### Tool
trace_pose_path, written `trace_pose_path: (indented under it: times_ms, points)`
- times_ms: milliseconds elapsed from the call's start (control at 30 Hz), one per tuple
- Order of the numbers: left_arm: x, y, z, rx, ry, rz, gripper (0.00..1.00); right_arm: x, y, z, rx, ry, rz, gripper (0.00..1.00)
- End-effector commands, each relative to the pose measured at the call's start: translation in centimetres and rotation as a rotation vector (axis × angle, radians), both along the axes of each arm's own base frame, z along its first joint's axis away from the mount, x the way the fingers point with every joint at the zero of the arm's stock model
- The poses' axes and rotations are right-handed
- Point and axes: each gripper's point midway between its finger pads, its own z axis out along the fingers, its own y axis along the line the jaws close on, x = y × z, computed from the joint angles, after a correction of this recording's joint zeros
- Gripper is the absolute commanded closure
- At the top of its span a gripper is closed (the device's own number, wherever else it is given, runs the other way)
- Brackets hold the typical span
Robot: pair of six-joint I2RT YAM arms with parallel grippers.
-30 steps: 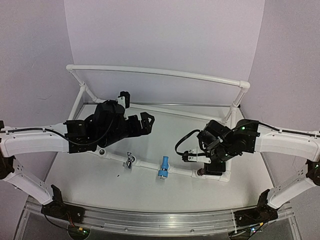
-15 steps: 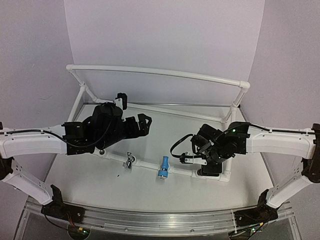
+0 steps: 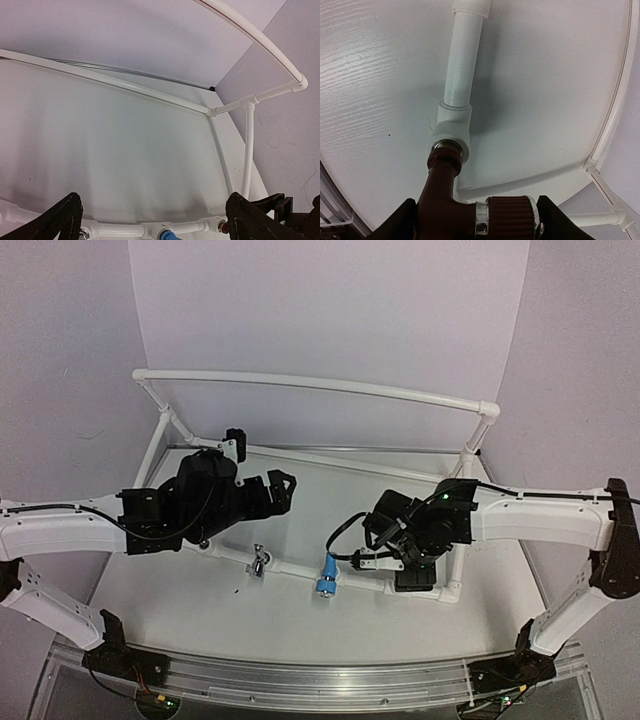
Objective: Install the water faucets
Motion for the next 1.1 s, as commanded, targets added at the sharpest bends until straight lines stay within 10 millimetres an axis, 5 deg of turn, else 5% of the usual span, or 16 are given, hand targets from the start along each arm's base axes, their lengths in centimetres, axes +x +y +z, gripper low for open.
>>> trace_pose_path:
  times_ms: [0, 200, 567, 1067]
  points:
    - [0.2, 1.1, 1.5, -0.033, -0.037, 0.038, 0.00, 0.1, 0.3, -0.2, -0.052, -0.041, 0.014, 0.71]
    - [0.1, 1.7, 1.6, -0.049, -0.048, 0.047, 0.00, -0.1, -0.4, -0.8, -0.066, -0.066, 0.009, 0.74]
    - [0.0, 2.2, 1.9, -0.069, -0.058, 0.055, 0.00, -1.7, 1.8, 0.5, 0.125, 0.046, -0.137, 0.78]
    - [0.1, 2.9, 2.1, -0.081, -0.081, 0.078, 0.00, -1.3, 2.7, 1.1, 0.212, 0.051, -0.363, 0.90]
